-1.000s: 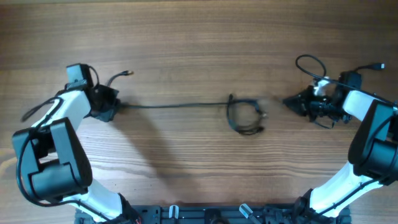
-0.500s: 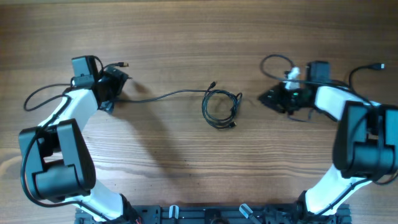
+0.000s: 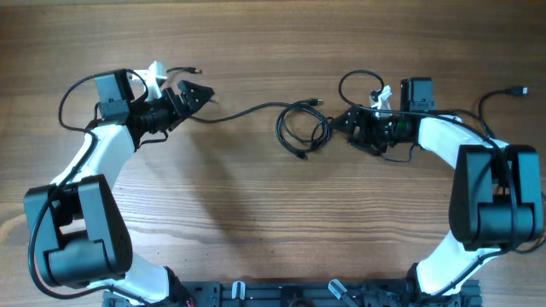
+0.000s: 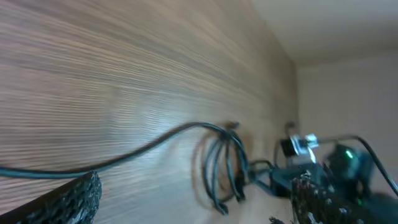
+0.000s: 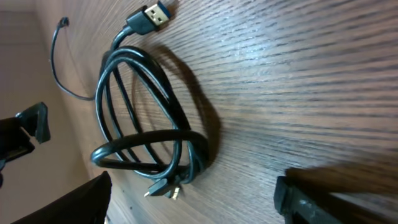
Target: Untangle cables
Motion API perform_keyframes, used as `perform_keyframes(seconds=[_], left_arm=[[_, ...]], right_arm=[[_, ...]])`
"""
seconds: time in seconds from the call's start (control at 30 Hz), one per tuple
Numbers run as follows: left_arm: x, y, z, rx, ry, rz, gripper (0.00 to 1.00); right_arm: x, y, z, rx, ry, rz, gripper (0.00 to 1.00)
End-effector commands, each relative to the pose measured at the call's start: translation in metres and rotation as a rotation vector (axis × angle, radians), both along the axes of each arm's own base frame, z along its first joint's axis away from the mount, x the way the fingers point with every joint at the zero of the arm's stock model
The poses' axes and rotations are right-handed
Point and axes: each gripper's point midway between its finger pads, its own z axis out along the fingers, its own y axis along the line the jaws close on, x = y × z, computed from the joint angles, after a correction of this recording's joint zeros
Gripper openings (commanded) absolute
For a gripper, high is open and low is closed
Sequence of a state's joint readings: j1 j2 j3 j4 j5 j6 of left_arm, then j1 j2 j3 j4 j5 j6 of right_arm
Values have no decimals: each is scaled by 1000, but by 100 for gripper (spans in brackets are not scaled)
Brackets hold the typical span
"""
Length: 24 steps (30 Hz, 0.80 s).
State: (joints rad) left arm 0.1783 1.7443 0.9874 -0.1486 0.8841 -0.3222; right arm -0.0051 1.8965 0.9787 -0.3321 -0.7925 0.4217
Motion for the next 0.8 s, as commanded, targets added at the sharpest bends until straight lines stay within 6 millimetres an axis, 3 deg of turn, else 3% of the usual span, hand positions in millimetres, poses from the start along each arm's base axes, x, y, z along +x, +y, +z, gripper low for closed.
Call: perform_keyframes(seconds=[0.0,0.17,0.27,0.33,0.4,0.6,0.77], left_arm=[[-10,-18,17,-51,-85,-119,100],[-10,-46,18,-21,-114,-178,100],[-1,-55,-3,97,-38,-83,85],[2,-60,-13,156,13,-15,61],[0,-76,-17,200,7,-28,52],[-6,-115,-25,292,-31,-74,67],[-13,-143,-37,380,-59,-98,81]], right_arm=[[-23,-12,-41,-126,116,-20,89],[-25,10,-39,-119,103,23,89],[-20,25,-36,-101,85,20,88],[-15,29,-34,-87,99,-19,86],[-15,33,-33,-83,108,-26,86],[-21,45,-34,-86,105,9,89],[-20,43,-36,-105,102,2,90]])
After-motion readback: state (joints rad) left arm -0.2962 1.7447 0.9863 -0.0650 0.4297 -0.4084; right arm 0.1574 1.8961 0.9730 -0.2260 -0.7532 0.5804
